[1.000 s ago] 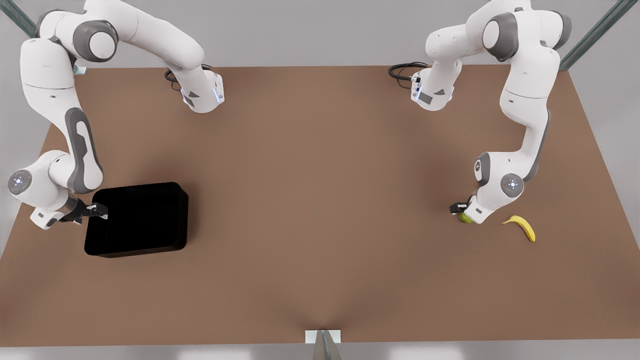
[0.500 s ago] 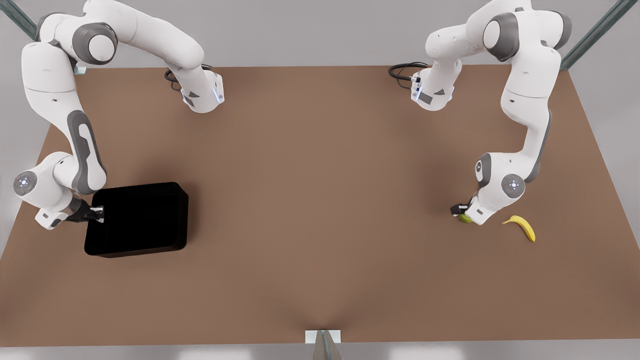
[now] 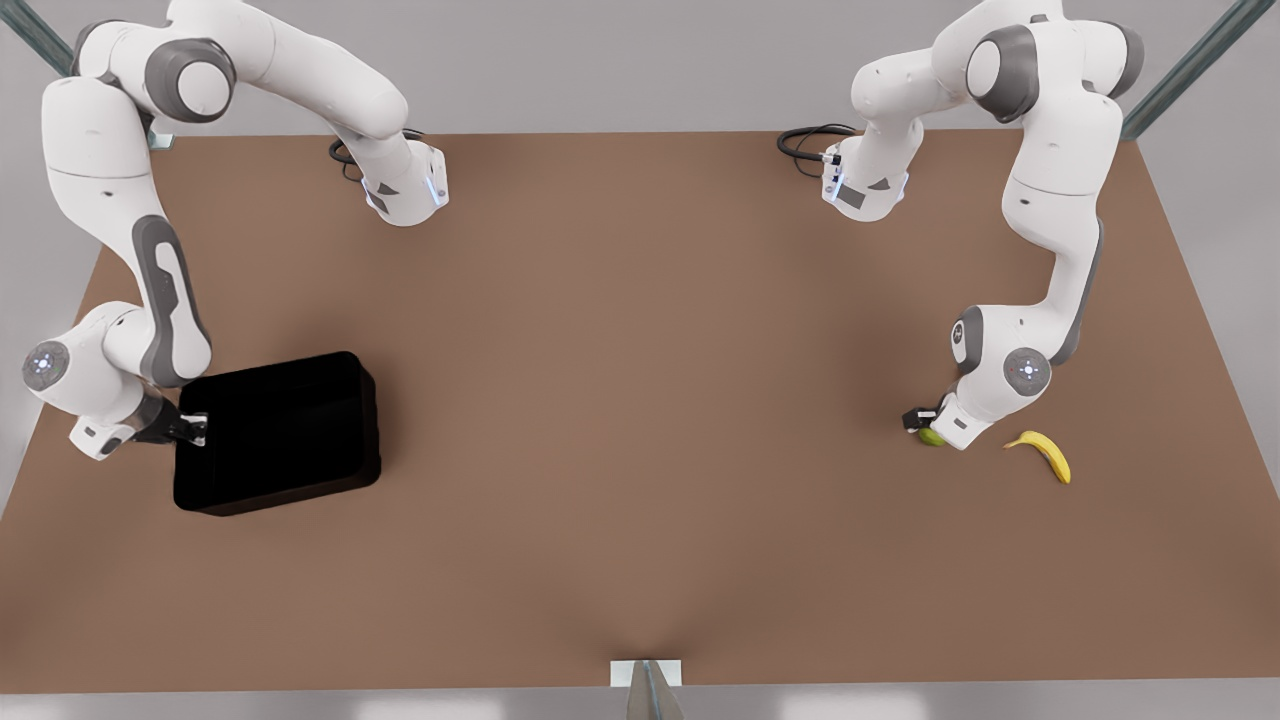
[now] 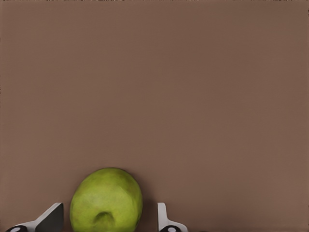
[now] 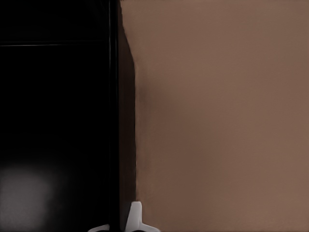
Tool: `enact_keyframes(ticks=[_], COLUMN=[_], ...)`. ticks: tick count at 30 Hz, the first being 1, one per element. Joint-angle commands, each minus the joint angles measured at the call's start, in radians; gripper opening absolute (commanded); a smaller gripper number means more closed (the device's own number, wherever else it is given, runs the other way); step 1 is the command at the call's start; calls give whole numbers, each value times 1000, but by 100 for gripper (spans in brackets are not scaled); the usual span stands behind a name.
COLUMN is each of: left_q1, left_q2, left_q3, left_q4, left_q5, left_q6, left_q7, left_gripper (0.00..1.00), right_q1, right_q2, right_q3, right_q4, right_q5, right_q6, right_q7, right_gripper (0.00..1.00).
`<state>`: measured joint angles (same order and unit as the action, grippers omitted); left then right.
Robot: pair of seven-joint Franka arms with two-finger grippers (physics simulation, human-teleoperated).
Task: Place the storage box in the middle with the right arm, and place the apple in the storage box with the left arm
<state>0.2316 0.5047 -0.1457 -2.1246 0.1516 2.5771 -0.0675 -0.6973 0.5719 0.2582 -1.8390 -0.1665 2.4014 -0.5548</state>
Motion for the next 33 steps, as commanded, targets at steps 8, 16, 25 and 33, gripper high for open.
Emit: enact_keyframes(ticks=[8, 16, 25, 33], left_q1=[-2, 0, 6, 8], left_q2=[-3, -5, -3, -3], left_q3=[0, 0, -3, -3], left_q4=[0, 0, 0, 0], left_q5=[0, 0, 5, 5], left_q6=[0, 0, 0, 0], left_q7=[0, 0, 0, 0], left_gripper=[95, 95, 95, 92], right_q1=[1, 246, 619, 832], right_q2=[-98, -113, -63, 80], right_q3=[91, 276, 366, 282], right_q4=[119, 122, 204, 276], right_q5=[47, 50, 39, 30], right_q6=[-291, -298, -337, -265], right_q7=[99, 618, 1124, 1194], right_gripper=[21, 21, 21, 21])
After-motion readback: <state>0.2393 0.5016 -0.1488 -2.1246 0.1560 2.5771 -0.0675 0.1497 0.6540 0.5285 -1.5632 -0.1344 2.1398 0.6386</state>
